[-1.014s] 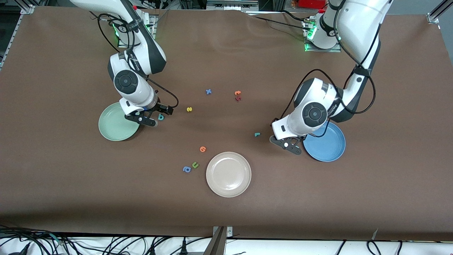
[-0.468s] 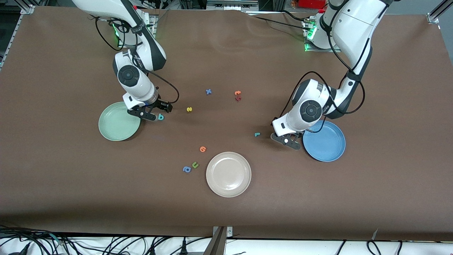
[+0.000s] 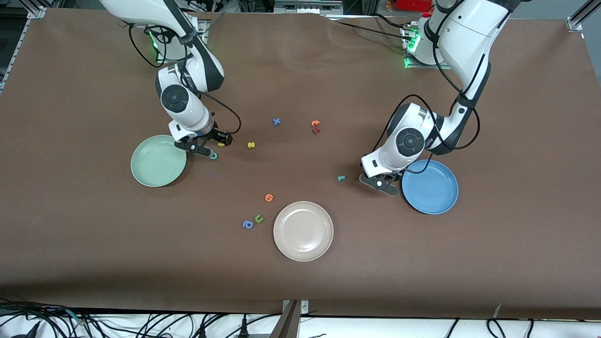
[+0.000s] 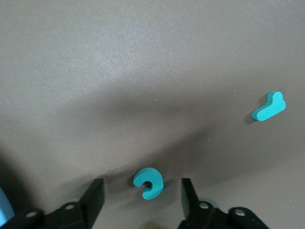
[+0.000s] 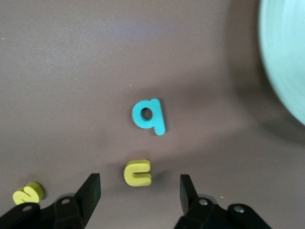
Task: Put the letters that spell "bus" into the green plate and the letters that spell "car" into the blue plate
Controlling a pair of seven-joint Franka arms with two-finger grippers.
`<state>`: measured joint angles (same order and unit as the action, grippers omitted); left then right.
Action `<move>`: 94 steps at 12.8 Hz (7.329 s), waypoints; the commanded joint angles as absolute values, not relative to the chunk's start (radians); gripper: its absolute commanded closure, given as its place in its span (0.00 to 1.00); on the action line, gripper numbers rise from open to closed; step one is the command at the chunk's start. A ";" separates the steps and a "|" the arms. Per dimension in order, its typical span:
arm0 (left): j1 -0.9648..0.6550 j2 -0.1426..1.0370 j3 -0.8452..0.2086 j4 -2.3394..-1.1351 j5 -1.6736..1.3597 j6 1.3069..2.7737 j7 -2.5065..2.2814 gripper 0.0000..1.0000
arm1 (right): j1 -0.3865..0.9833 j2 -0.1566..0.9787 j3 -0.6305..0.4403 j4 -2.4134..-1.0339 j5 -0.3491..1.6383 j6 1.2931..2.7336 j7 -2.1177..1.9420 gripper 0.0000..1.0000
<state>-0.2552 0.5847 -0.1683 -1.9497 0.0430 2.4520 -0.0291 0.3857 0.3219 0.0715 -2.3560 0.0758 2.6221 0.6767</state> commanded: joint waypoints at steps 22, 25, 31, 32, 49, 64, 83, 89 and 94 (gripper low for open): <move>-0.258 0.626 -0.166 -1.901 0.222 2.532 -0.060 0.21 | 0.376 0.182 -0.214 -2.237 0.097 2.287 0.295 1.00; -0.258 0.635 -0.166 -1.894 0.225 2.534 -0.055 0.56 | 0.356 0.251 -0.267 -2.237 0.092 2.367 0.122 1.00; -0.247 0.623 -0.166 -1.898 0.224 2.528 -0.045 0.80 | 0.264 0.373 -0.267 -2.233 0.095 2.473 -0.043 0.34; -0.245 0.617 -0.167 -1.896 0.224 2.523 -0.046 0.80 | 0.265 0.373 -0.267 -2.232 0.098 2.476 -0.038 0.20; -0.081 0.489 -0.282 -1.930 0.221 2.335 -0.100 0.00 | 0.281 0.405 0.092 -2.135 0.104 2.479 0.584 0.15; -0.106 0.477 -0.330 -2.191 0.333 2.560 -0.307 0.29 | 0.278 0.426 0.089 -2.229 0.101 2.577 0.565 0.92; 0.061 0.434 -0.327 -2.010 0.372 2.266 -0.019 0.73 | 0.265 0.362 -0.202 -2.192 0.098 2.265 0.146 1.00; 0.071 0.439 -0.339 -2.006 0.408 2.272 -0.035 0.00 | 0.271 0.325 -0.195 -2.163 0.103 2.214 0.158 0.03; 0.003 0.474 -0.471 -1.889 0.403 2.252 -0.332 0.00 | 0.279 0.271 0.033 -2.059 0.106 2.081 0.548 0.03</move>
<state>0.0548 0.4516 -0.4576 -1.9491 0.3927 2.2762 -0.2182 0.2765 0.2743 -0.0482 -2.0787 0.0961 2.0911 0.4222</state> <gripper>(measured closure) 0.000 0.026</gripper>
